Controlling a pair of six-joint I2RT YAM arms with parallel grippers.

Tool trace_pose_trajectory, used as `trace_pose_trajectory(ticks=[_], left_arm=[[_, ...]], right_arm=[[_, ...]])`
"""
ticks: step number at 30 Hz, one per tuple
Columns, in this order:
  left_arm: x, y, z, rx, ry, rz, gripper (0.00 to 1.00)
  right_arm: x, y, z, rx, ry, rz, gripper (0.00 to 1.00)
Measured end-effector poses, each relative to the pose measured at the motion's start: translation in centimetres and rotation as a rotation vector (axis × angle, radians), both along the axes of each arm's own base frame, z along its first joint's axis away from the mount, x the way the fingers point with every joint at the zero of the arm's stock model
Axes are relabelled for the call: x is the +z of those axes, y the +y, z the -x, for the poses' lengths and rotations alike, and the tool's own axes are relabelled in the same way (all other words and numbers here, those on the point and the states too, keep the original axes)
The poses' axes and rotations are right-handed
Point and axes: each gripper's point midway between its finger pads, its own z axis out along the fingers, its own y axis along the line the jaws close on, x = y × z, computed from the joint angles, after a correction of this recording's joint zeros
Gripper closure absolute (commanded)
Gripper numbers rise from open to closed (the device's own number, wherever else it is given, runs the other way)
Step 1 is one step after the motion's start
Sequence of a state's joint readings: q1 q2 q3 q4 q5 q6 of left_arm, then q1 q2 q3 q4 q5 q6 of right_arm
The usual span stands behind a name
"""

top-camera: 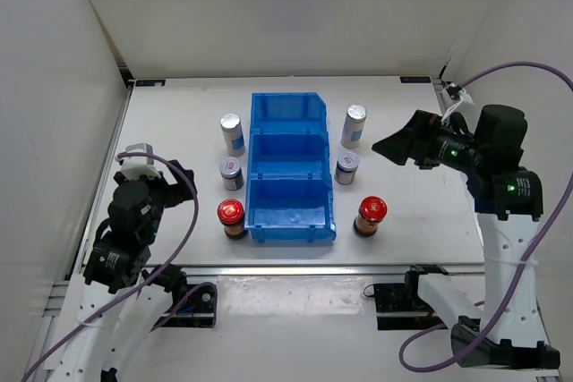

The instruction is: Organize the condiment bottles

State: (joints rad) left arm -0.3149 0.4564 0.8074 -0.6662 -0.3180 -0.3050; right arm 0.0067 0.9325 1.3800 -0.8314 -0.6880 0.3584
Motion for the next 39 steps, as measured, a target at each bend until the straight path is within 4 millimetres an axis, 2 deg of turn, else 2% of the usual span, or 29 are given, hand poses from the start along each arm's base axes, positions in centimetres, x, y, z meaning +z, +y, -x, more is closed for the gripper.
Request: trace_pose_trajectory(ticks=[2, 4, 8, 11, 14, 18, 21, 25, 30, 36, 37, 39], left_arm=[[-0.1, -0.1, 0.0, -0.001, 0.001, 0.002, 0.0], [-0.2, -0.1, 0.0, -0.001, 0.005, 0.004, 0.0], [-0.6, -0.3, 0.0, -0.007, 0.013, 0.005, 0.0], [-0.4, -0.3, 0.1, -0.006, 0.006, 0.013, 0.0], [-0.2, -0.2, 0.3, -0.003, -0.006, 0.026, 0.0], [0.2, -0.2, 0.6, 0.005, -0.025, 0.044, 0.0], [0.1, -0.1, 0.6, 0.01, -0.026, 0.049, 0.0], [-0.4, 0.0, 0.6, 0.017, -0.015, 0.046, 0.0], [-0.3, 0.0, 0.7, 0.024, -0.02, 0.053, 0.0], [-0.4, 0.1, 0.7, 0.028, -0.018, 0.054, 0.0], [-0.4, 0.1, 0.7, 0.028, -0.018, 0.053, 0.0], [-0.4, 0.1, 0.7, 0.029, -0.018, 0.055, 0.0]], right_arm=[[-0.6, -0.4, -0.1, -0.028, 0.019, 0.012, 0.0], [-2.2, -0.5, -0.2, -0.044, 0.068, 0.009, 0.0], [-7.5, -0.2, 0.1, -0.033, 0.255, -0.004, 0.0], [-12.0, -0.1, 0.2, -0.05, 0.431, 0.057, 0.01], [-14.8, 0.0, 1.6, -0.067, 0.533, 0.16, 0.01], [-16.5, 0.0, 3.7, -0.086, 0.582, 0.276, 0.01], [-18.0, -0.7, 4.5, -0.134, 0.62, 0.361, 0.01], [-20.3, -2.0, 4.9, -0.205, 0.681, 0.46, 0.01], [-22.8, -2.6, 4.5, -0.252, 0.76, 0.545, 0.01], [-24.6, -2.4, 3.6, -0.264, 0.81, 0.602, 0.09], [-24.9, -2.3, 3.4, -0.265, 0.813, 0.61, 0.12], [-25.4, -2.2, 3.2, -0.261, 0.821, 0.629, 0.26]])
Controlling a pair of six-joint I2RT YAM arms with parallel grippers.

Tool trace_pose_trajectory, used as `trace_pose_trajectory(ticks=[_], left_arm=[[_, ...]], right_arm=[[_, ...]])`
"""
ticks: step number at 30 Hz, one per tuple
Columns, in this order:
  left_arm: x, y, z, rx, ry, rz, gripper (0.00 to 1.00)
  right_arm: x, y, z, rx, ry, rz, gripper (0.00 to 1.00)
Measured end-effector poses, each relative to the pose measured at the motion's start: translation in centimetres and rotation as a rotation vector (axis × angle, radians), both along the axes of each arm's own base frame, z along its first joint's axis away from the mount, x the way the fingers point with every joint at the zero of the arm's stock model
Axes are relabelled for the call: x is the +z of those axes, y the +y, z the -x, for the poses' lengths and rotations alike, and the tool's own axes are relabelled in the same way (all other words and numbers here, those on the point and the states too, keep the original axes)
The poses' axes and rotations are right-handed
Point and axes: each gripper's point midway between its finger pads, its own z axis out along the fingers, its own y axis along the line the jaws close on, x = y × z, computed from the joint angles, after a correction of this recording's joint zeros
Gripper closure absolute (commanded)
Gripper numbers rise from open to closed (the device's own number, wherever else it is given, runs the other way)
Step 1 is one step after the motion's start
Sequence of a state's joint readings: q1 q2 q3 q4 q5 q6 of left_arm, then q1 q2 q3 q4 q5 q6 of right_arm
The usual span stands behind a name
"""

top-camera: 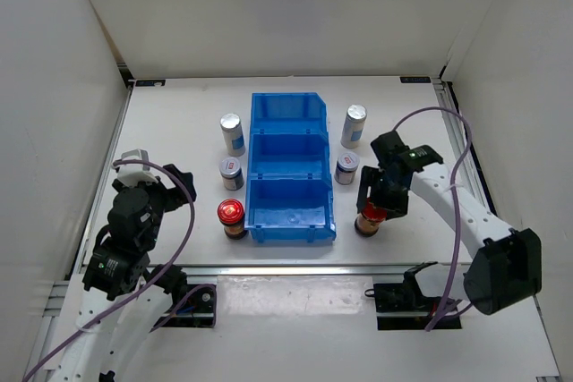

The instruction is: Organize the condiment bottles

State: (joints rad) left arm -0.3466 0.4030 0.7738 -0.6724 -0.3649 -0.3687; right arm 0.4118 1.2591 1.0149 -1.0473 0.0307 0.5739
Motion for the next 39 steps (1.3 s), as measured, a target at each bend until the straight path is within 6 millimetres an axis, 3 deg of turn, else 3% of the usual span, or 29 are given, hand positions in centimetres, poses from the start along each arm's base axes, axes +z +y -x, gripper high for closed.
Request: trace_pose_trajectory(ticks=[2, 3, 5, 6, 9, 12, 17, 20, 23, 32, 37, 39], left_arm=[[0.0, 0.0, 0.0, 0.001, 0.0, 0.002, 0.0], [0.0, 0.0, 0.0, 0.001, 0.0, 0.003, 0.0], [0.0, 0.0, 0.0, 0.002, 0.0, 0.007, 0.0], [0.0, 0.0, 0.0, 0.002, 0.0, 0.01, 0.0], [0.0, -0.1, 0.0, 0.003, 0.0, 0.013, 0.0], [0.0, -0.1, 0.0, 0.004, 0.0, 0.016, 0.0], [-0.1, 0.1, -0.1, 0.023, 0.004, 0.029, 0.0], [-0.3, 0.1, -0.3, 0.028, 0.015, 0.028, 0.0], [-0.4, 0.1, -0.4, 0.03, 0.021, 0.028, 0.0], [-0.9, -0.5, -0.6, 0.009, 0.043, 0.031, 0.0], [-1.4, -1.1, -0.9, -0.013, 0.07, 0.037, 0.0], [-1.7, -1.3, -1.1, -0.021, 0.086, 0.038, 0.0]], right_arm=[[-0.5, 0.1, -0.2, 0.004, 0.009, 0.02, 0.39], [-0.4, 0.1, -0.3, 0.005, 0.01, 0.03, 0.53], [-0.4, 0.2, -0.4, 0.015, 0.001, 0.048, 0.68], [-0.3, 0.2, -0.4, 0.018, -0.004, 0.061, 0.81], [0.9, 0.2, -0.4, 0.048, -0.042, 0.136, 1.0], [3.8, 1.3, -0.8, 0.101, -0.126, 0.174, 1.0], [10.8, 6.8, -1.9, 0.232, -0.371, 0.089, 1.0], [13.0, 10.0, -2.0, 0.298, -0.431, 0.052, 1.0], [12.1, 12.6, -2.5, 0.34, -0.417, 0.062, 1.0], [2.7, 16.0, -3.5, 0.345, -0.167, 0.175, 1.0], [1.3, 16.6, -3.4, 0.299, -0.098, 0.133, 1.0], [0.9, 16.8, -3.5, 0.278, -0.086, 0.11, 0.9]])
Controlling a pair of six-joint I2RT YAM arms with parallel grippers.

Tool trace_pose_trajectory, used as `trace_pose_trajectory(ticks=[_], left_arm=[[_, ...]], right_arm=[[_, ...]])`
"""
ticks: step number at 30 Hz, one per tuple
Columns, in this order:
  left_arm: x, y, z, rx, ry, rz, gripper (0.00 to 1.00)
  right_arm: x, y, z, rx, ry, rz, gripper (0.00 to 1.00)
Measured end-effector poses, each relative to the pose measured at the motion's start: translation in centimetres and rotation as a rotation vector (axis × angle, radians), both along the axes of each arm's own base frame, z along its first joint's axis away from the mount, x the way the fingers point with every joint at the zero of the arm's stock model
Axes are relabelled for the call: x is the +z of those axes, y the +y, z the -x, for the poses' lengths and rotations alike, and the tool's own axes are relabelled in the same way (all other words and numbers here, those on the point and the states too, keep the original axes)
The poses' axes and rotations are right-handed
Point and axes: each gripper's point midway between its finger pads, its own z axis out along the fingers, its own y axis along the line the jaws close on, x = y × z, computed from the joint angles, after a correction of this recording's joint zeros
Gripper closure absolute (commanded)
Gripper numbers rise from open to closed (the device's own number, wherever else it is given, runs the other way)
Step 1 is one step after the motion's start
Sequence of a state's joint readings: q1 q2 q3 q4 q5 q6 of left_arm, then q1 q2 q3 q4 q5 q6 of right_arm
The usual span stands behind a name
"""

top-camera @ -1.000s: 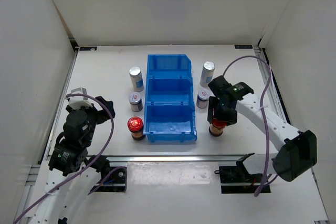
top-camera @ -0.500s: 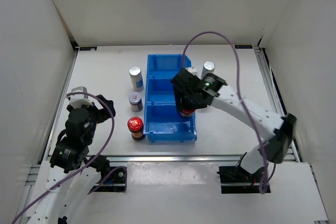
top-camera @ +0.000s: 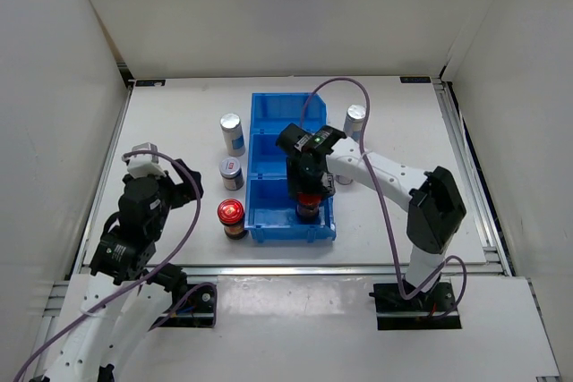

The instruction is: Organize the condiment bottles

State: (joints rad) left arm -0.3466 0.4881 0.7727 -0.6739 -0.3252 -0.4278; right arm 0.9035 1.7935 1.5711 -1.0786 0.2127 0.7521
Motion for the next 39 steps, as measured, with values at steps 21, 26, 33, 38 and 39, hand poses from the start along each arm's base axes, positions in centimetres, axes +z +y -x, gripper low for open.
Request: trace_pose_trajectory(ticks=[21, 26, 33, 38, 39], left_arm=[[-2.5, -6.8, -1.0, -0.278, 0.235, 0.121, 0.0], [-2.5, -8.5, 0.1, -0.37, 0.287, 0.174, 0.0], [-5.2, -8.9, 1.8, -0.373, 0.395, 0.181, 0.0], [-7.5, -9.3, 2.0, -0.361, 0.497, 0.143, 0.0], [-8.0, -9.6, 2.1, -0.365, 0.52, 0.132, 0.0]], right_arm=[[5.6, -3.0, 2.9, 0.006, -0.389, -0.22, 0.01], [4.2, -4.9, 2.4, -0.065, -0.43, -0.194, 0.01], [4.3, -4.8, 2.0, -0.093, -0.459, -0.219, 0.01], [4.3, -5.4, 2.2, -0.108, -0.48, -0.249, 0.01], [4.3, -5.8, 2.4, -0.114, -0.485, -0.255, 0.01]])
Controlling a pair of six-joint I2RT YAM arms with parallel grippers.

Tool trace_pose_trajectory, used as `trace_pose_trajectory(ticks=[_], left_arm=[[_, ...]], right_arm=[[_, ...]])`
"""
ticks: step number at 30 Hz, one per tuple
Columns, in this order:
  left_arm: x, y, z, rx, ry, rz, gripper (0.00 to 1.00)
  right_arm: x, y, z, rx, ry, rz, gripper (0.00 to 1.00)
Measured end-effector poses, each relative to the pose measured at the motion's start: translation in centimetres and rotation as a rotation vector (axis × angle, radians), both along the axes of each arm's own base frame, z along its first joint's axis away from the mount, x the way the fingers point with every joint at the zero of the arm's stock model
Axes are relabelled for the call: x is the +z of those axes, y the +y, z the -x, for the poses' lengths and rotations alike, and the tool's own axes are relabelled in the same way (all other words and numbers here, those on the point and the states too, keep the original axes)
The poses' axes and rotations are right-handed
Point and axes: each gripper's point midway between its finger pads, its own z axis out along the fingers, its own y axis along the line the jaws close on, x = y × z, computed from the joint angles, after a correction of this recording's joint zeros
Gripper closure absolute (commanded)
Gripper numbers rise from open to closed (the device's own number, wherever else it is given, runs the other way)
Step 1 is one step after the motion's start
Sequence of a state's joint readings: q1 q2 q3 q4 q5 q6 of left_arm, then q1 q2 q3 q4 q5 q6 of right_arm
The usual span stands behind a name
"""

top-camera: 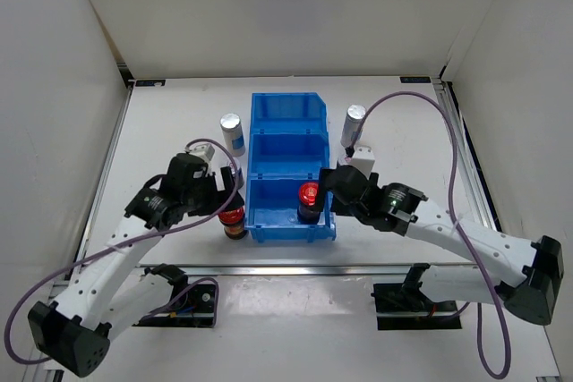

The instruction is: Organize the condiment bottles

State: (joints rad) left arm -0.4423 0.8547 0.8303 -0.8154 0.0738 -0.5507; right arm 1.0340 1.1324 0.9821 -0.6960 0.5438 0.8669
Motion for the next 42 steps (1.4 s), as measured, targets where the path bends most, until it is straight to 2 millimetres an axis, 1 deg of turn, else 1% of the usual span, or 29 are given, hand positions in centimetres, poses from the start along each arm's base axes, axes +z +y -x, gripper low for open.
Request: trace_pose_trajectory(ticks=[4, 8, 12, 14, 15, 16, 17, 18, 19, 21, 22, 23, 26, 28, 31, 33, 36, 38, 40, 41, 42], left_arm=[[-1.3, -0.7, 0.6, -0.028, 0.043, -0.051, 0.0], [-2.1, -1.1, 1.0, -0.039, 0.065, -0.09, 0.0], [-3.0, -1.1, 1.0, -0.03, 0.091, -0.128, 0.0], [-3.3, -1.1, 1.0, -0.021, 0.096, -0.144, 0.12], [-3.4, -1.1, 1.1, -0.019, 0.101, -0.147, 0.21], [-3.5, -1.0, 1.1, -0.019, 0.1, -0.159, 0.34], [-3.5, -1.0, 1.1, -0.014, 0.1, -0.159, 0.57], [-3.4, -1.0, 0.9, -0.012, 0.09, -0.166, 0.65], [-3.5, -0.9, 0.9, -0.005, 0.089, -0.168, 0.69], [-3.4, -0.8, 0.7, 0.006, 0.089, -0.171, 0.69], [-3.4, -0.8, 0.7, 0.01, 0.091, -0.174, 0.7], [-3.4, -0.7, 0.7, 0.013, 0.093, -0.179, 0.76], [-3.4, -0.3, 0.7, 0.03, 0.1, -0.201, 0.86], [-3.0, 0.4, 0.7, 0.051, 0.099, -0.231, 0.89], [-1.5, 1.7, 0.9, 0.085, 0.086, -0.271, 0.89], [0.3, 2.5, 0.9, 0.107, 0.059, -0.29, 0.89], [4.6, 3.1, 0.4, 0.134, -0.012, -0.285, 0.89], [8.0, 3.0, -0.3, 0.151, -0.083, -0.243, 0.89], [10.9, 2.5, -0.8, 0.157, -0.142, -0.187, 0.89], [12.0, 2.1, -1.0, 0.152, -0.165, -0.156, 0.89], [12.8, 1.6, -1.3, 0.146, -0.179, -0.131, 0.89]], right_arm=[[0.3, -0.7, 0.3, -0.019, -0.02, -0.036, 0.01], [0.6, -0.7, 0.2, -0.026, -0.029, -0.052, 0.01], [0.4, -0.7, 0.1, -0.028, -0.027, -0.044, 0.01], [0.1, -0.6, 0.1, -0.028, -0.023, -0.036, 0.01], [0.1, -0.6, 0.1, -0.028, -0.023, -0.035, 0.01], [0.1, -0.6, 0.1, -0.028, -0.022, -0.035, 0.01], [0.1, -0.6, 0.1, -0.028, -0.022, -0.035, 0.01], [0.1, -0.6, 0.1, -0.029, -0.023, -0.035, 0.01], [0.1, -0.6, 0.1, -0.028, -0.023, -0.035, 0.01], [0.1, -0.6, 0.1, -0.029, -0.023, -0.035, 0.01], [0.1, -0.6, 0.1, -0.029, -0.023, -0.036, 0.01], [0.1, -0.6, 0.1, -0.029, -0.022, -0.036, 0.01], [0.1, -0.6, 0.1, -0.031, -0.022, -0.037, 0.01], [0.1, -0.7, 0.0, -0.034, -0.024, -0.04, 0.01], [0.4, -0.9, 0.1, -0.041, -0.031, -0.053, 0.01], [0.7, -0.9, 0.1, -0.044, -0.036, -0.064, 0.01], [0.9, -1.1, 0.2, -0.047, -0.043, -0.074, 0.01], [0.8, -1.1, 0.2, -0.048, -0.042, -0.073, 0.01], [0.7, -1.2, 0.2, -0.052, -0.042, -0.073, 0.01], [0.7, -1.2, 0.2, -0.058, -0.041, -0.073, 0.01], [0.6, -1.3, 0.2, -0.065, -0.039, -0.073, 0.01]])
